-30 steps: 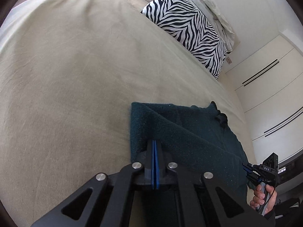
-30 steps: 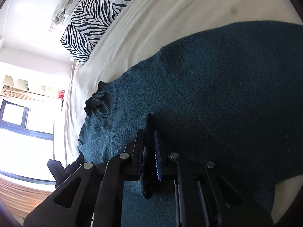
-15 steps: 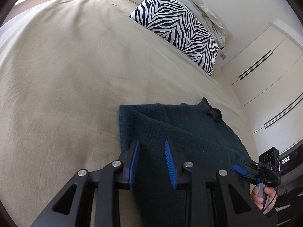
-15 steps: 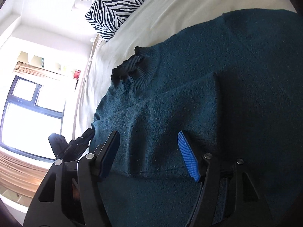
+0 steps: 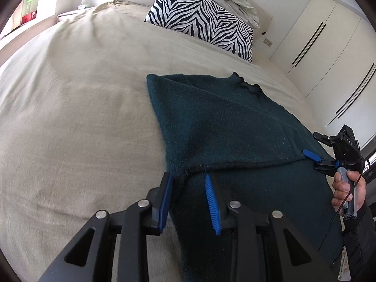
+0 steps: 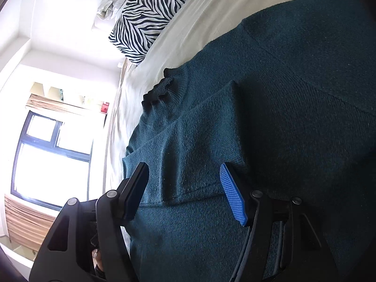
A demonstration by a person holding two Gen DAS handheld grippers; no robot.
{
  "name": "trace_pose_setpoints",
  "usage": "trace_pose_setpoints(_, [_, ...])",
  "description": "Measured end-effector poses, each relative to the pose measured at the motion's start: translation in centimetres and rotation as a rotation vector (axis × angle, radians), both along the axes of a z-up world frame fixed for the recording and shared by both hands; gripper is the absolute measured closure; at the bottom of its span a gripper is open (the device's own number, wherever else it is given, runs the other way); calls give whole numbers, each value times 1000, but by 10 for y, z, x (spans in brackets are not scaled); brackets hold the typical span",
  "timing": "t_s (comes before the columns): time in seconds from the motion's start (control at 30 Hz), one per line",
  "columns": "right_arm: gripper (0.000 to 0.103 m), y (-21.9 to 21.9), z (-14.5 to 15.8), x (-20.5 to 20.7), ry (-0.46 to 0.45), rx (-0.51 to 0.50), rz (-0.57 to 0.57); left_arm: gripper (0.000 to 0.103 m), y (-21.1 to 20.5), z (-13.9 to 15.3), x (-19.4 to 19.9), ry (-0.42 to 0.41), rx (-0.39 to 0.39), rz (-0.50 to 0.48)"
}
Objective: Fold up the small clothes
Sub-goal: 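Open the left gripper and release the folded sleeve on the body, then grasp the other sleeve cuff with the right gripper and lift it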
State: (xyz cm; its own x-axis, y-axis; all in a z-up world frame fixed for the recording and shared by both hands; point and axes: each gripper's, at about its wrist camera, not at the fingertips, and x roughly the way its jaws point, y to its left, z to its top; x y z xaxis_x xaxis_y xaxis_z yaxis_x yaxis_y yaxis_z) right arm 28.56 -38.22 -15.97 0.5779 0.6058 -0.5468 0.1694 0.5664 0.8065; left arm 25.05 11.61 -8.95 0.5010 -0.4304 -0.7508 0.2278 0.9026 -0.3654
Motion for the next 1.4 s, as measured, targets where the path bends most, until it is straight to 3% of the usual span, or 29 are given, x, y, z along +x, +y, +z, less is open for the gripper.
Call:
trace_pose_setpoints(0.27, [41, -27, 17, -23, -23, -104, -117, 63, -14, 25, -40, -74, -23, 6])
trace_pose_setpoints(0.33, [41, -29, 14, -19, -6, -126, -118, 58, -26, 27, -39, -85, -38, -10])
trace_pose_setpoints(0.47, [42, -25, 9, -4, 7, -168, -91, 57, -55, 21, -38, -74, -9, -56])
trace_pose_setpoints(0.53, [49, -22, 8, 7, 12, -201, -77, 56, -65, 13, -38, -66, 8, -74])
trace_pose_setpoints(0.6, [68, -19, 8, 19, 22, -244, -53, 56, -69, -2, -36, -41, 27, -68])
trace_pose_setpoints(0.67, [79, -11, 7, 33, 38, -317, -21, 57, -68, -14, -35, -32, 25, -57])
trace_pose_setpoints(0.7, [92, -9, 8, 39, 44, -359, -8, 57, -65, -17, -35, -33, 11, -55])
trace_pose_setpoints(0.77, [95, -5, 9, 48, 50, -400, 8, 57, -61, -19, -35, -30, -15, -53])
trace_pose_setpoints(0.93, [96, -10, 18, 54, 17, -392, -10, 57, -57, -22, -40, -34, -34, -50])
trace_pose_setpoints(1.03, [96, -8, 0, 55, 46, -411, 26, 56, -59, -22, -43, -41, -18, -53])
trace_pose_setpoints(1.23, [92, -46, -3, 27, 59, -165, -96, 56, -53, -24, -40, -28, -71, -45])
trace_pose_setpoints(1.33, [72, -77, 13, -19, -31, -138, -197, 56, -50, -24, -42, -27, -89, -38])
trace_pose_setpoints(1.4, [40, -109, 19, -59, -59, -109, -305, 55, -47, -24, -43, -23, -103, -31])
